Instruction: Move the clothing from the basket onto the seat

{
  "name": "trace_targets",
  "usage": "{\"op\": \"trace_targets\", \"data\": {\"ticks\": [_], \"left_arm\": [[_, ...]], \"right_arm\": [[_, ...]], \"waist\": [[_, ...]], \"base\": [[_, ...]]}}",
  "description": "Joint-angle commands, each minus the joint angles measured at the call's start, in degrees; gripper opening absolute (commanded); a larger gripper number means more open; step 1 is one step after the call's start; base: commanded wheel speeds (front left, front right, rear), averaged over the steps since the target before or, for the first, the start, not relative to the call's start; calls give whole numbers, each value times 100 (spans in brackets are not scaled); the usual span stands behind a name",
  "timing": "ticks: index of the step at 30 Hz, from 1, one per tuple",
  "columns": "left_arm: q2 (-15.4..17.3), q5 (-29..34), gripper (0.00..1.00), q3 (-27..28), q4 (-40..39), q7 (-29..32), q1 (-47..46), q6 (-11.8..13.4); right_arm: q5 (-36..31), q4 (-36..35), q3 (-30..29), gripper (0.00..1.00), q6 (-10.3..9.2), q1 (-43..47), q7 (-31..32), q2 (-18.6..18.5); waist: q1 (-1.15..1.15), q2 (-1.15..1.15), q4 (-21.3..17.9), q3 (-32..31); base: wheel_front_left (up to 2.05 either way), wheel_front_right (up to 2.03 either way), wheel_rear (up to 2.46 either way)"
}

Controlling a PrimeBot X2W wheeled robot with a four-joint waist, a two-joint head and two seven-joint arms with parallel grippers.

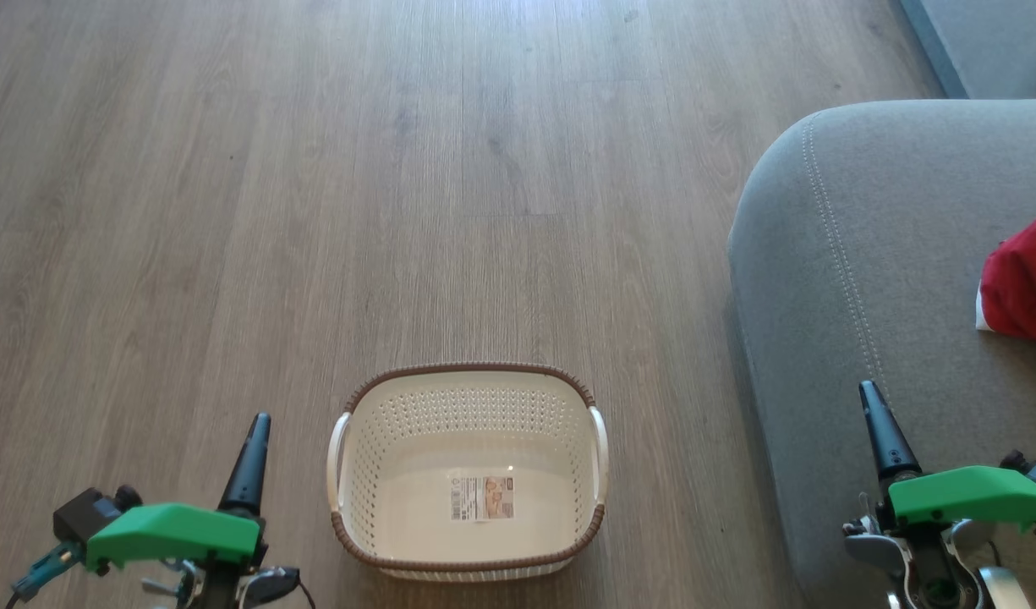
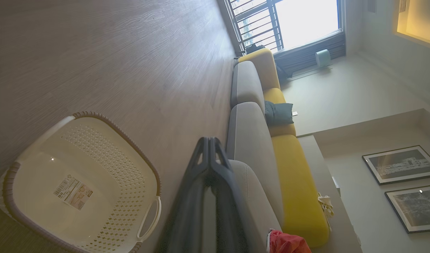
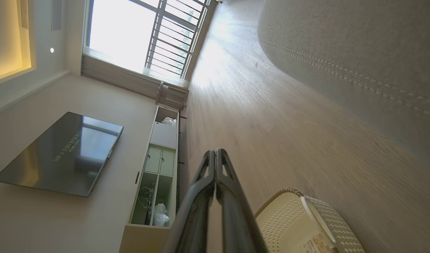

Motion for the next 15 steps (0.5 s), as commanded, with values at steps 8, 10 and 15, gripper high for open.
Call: {"op": "trace_targets", "data": {"ticks": [8,10,15], "left_arm": [[25,-599,0,296,-222,173,-357,-98],[25,-661,0,308,-224,190,-362,-105],[25,-972,0,364,-231,274,-389,-137]], "right_arm": [[597,-221,15,0,37,-341,177,8],[658,-222,9,0,38,-345,194,9],[965,-227,-20,0,40,-363,279,12]], "waist": [[0,0,-21,-4],[0,0,-23,-5],[0,0,-36,-8]], "base": [[0,0,0],[0,0,0],[0,0,0]]}}
